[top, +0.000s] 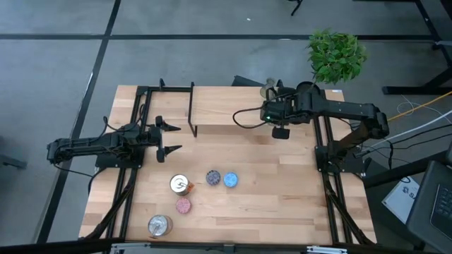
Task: Pick & Place candle stick holders
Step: Put the transparent glass candle holder on the shelf aligned with the other transparent glass candle holder, then put the patterned blue scented candle on the shelf
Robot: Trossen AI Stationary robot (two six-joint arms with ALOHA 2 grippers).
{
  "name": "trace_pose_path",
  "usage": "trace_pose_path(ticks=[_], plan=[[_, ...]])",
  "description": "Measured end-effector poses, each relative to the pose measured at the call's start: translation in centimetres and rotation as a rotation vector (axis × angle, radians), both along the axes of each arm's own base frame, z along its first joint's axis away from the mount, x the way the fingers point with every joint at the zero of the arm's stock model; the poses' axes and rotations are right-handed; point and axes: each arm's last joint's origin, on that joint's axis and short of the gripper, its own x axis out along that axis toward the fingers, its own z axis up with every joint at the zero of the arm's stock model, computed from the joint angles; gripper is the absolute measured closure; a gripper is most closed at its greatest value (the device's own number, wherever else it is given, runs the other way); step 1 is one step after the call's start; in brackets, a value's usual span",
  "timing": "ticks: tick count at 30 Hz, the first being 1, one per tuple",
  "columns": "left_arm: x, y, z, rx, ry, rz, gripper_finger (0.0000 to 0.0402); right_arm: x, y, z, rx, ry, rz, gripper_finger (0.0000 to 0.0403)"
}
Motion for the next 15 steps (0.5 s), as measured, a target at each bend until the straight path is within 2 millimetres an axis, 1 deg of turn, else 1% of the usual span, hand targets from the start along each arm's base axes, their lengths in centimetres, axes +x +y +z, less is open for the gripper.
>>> trace_pose_path(ticks=[9,15], plan=[[0.00,0.00,0.00,0.000,0.000,0.000,0.0038,-0.03,0.01,-0.01,0.007,-0.027,-0.051,0.0284],[0.00,0.00,0.00,0.000,0.000,0.000,0.0038,-0.02,0.08,-0.01,0.008,-0.032,-0.056,0.0266]])
